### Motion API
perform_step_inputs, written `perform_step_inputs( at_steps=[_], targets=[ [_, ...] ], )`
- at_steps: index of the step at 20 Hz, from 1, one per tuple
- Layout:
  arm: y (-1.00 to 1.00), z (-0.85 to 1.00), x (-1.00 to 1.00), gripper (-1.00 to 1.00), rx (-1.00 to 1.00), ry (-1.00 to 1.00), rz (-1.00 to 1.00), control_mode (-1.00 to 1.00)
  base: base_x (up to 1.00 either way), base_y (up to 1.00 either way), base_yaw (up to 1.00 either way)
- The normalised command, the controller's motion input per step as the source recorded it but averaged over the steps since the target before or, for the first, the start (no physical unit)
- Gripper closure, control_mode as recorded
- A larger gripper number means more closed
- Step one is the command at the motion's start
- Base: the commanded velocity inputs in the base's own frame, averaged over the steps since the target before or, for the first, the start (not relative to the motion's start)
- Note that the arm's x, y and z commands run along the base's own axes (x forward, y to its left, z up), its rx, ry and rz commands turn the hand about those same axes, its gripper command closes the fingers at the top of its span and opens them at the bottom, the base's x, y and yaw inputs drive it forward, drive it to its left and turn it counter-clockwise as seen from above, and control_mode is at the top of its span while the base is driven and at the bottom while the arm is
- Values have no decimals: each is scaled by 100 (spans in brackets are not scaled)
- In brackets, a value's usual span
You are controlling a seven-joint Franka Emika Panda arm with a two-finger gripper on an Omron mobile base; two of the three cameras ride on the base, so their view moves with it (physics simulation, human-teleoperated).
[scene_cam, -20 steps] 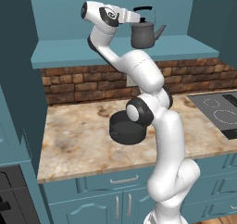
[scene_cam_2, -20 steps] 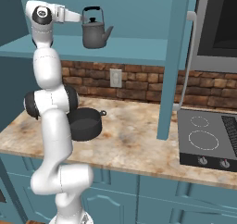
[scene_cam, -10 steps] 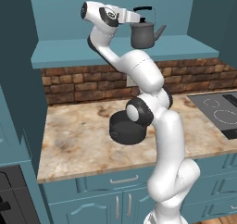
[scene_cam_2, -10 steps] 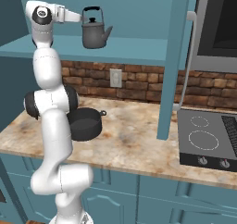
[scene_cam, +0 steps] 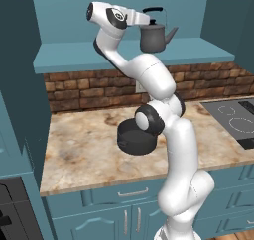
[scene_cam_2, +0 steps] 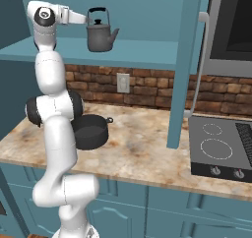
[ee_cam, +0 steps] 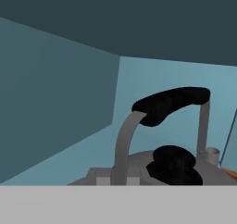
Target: Pick the kettle from the cabinet and place it on a stove burner. Then pick the pot from the counter and place it on another stove burner. Finally, turn both burners on.
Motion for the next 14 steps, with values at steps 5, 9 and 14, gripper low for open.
perform_step_inputs(
  at_steps=[5,9,14],
  targets=[
    [0,-15,-1,100,0,0,0,-100,0,0,0],
    [0,-25,-14,100,0,0,0,-100,0,0,0],
    [0,-30,-14,100,0,0,0,-100,0,0,0]
  ],
)
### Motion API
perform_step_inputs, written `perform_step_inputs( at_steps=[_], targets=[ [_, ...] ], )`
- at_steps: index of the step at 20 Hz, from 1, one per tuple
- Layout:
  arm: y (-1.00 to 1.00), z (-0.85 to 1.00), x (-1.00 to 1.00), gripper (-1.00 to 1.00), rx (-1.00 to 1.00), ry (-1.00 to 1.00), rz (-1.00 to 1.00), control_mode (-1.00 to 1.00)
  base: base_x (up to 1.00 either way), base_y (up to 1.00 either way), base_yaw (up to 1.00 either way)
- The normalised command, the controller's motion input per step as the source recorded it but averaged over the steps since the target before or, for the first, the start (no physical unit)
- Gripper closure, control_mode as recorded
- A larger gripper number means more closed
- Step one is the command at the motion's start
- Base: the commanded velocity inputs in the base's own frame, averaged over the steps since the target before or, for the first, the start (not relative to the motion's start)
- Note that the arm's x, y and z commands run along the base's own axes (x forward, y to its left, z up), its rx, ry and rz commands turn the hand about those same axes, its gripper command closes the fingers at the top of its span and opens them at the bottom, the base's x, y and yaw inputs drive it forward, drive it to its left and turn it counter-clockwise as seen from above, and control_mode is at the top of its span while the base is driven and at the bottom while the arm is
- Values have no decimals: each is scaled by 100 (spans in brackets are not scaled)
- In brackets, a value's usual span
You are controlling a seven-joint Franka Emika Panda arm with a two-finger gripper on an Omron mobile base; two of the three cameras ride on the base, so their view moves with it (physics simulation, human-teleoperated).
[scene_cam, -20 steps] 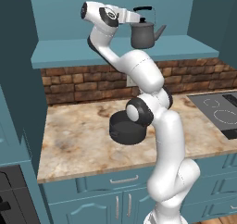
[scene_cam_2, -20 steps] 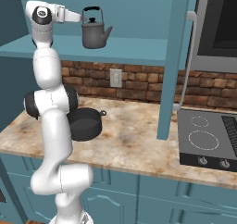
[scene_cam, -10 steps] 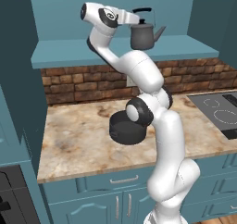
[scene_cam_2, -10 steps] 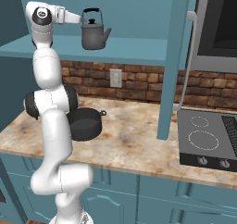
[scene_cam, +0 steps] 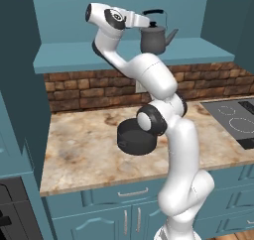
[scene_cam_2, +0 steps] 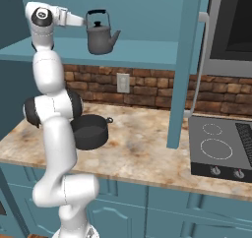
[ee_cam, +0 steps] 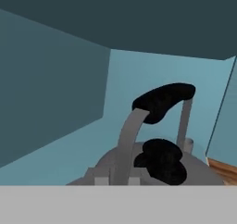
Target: Pick the kettle from the cabinet and place it on a stove burner. Then pick the pot from the counter and place it on another stove burner. Finally, turn both burners on.
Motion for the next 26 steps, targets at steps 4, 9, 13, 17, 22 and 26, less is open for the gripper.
perform_step_inputs(
  at_steps=[4,9,13,17,22,26],
  targets=[
    [0,-40,-19,100,-1,0,0,-100,0,0,0],
    [0,-52,-26,100,-4,-2,-1,-100,0,0,0],
    [0,-73,-40,100,-8,-10,-1,-100,0,0,0],
    [0,-63,-36,100,-7,-6,-1,-100,0,0,0],
    [0,-35,-34,100,-2,-1,-2,-100,0,0,0],
    [-1,-20,-36,100,0,0,-3,-100,0,0,0]
  ],
)
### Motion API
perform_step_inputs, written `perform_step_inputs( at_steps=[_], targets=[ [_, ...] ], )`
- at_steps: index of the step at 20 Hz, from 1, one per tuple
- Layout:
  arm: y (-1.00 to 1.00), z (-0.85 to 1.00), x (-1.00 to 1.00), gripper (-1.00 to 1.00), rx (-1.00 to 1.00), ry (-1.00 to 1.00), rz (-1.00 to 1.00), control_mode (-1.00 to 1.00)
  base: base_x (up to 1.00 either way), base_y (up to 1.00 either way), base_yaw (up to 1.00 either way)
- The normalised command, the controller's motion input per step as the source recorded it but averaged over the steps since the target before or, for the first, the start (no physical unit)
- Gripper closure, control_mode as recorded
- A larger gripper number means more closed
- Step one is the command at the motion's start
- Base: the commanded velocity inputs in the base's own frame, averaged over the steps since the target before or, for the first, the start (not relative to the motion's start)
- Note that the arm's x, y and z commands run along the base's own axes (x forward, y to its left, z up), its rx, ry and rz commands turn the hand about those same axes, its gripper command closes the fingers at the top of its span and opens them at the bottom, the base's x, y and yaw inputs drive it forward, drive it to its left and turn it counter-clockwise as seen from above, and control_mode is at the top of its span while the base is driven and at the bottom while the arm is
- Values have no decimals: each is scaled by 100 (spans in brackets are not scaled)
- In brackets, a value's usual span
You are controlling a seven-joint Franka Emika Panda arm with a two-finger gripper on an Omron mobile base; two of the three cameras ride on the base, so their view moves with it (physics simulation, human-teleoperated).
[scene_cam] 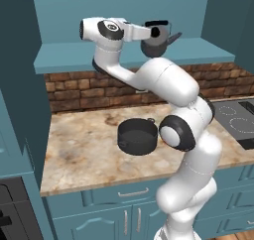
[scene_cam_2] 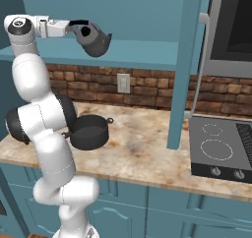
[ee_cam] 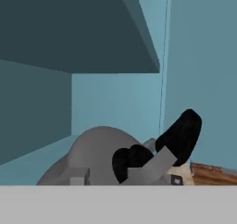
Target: Pick the kettle from the cabinet and place it on a stove burner. Then pick the pot from the counter and place it on another stove burner. Finally, turn both burners on.
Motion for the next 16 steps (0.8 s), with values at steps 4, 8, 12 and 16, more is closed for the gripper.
perform_step_inputs(
  at_steps=[4,8,12,16],
  targets=[
    [0,-15,-38,100,0,0,-4,-100,0,0,0],
    [0,-11,-45,100,0,0,-6,-100,0,0,0],
    [0,-12,-49,100,0,0,-8,-100,0,0,0],
    [0,-12,-49,100,0,0,-8,-100,0,0,0]
  ],
)
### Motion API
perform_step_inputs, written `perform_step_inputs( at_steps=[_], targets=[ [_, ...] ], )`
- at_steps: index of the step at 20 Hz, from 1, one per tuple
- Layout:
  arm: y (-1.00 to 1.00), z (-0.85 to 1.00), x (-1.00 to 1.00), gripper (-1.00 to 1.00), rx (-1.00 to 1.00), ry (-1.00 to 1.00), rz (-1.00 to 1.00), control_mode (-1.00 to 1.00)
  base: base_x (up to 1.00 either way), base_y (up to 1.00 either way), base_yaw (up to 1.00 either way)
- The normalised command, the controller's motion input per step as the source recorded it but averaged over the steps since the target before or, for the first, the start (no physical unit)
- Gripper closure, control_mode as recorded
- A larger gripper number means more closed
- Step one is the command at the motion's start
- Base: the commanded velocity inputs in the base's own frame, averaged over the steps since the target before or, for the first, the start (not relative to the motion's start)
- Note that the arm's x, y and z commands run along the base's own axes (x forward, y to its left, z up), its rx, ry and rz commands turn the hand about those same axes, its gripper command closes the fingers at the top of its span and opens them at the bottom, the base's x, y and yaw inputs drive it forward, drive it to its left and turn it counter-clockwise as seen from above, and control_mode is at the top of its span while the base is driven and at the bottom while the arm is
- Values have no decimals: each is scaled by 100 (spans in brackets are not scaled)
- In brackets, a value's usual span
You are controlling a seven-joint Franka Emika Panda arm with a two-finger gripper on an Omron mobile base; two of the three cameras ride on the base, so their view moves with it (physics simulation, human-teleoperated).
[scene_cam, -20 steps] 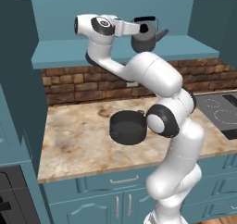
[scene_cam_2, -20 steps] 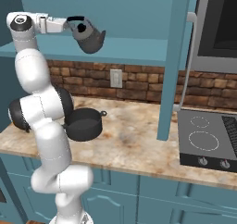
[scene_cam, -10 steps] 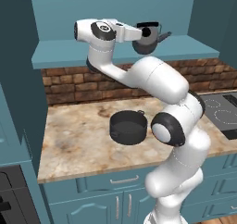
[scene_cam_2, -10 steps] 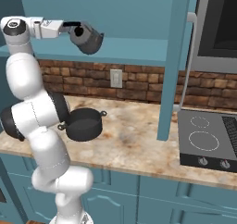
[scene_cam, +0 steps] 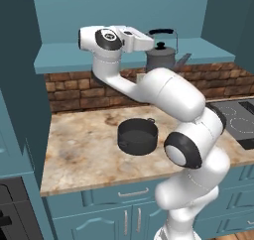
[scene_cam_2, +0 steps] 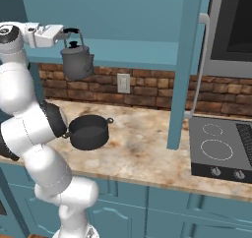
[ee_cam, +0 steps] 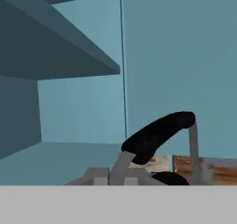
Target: Pick the kettle from the cabinet and place it on a stove burner. Then pick the pot from the counter and place it on another stove burner. Finally, turn both burners on.
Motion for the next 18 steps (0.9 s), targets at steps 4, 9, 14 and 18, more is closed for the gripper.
perform_step_inputs(
  at_steps=[4,9,14,18],
  targets=[
    [0,-7,-47,100,0,0,-7,-100,0,0,0],
    [0,-10,-42,100,0,0,-7,-100,0,0,0],
    [-1,-12,-41,100,0,0,-6,-100,0,0,0],
    [-10,-12,-38,100,0,0,-3,-100,0,0,0]
  ],
)
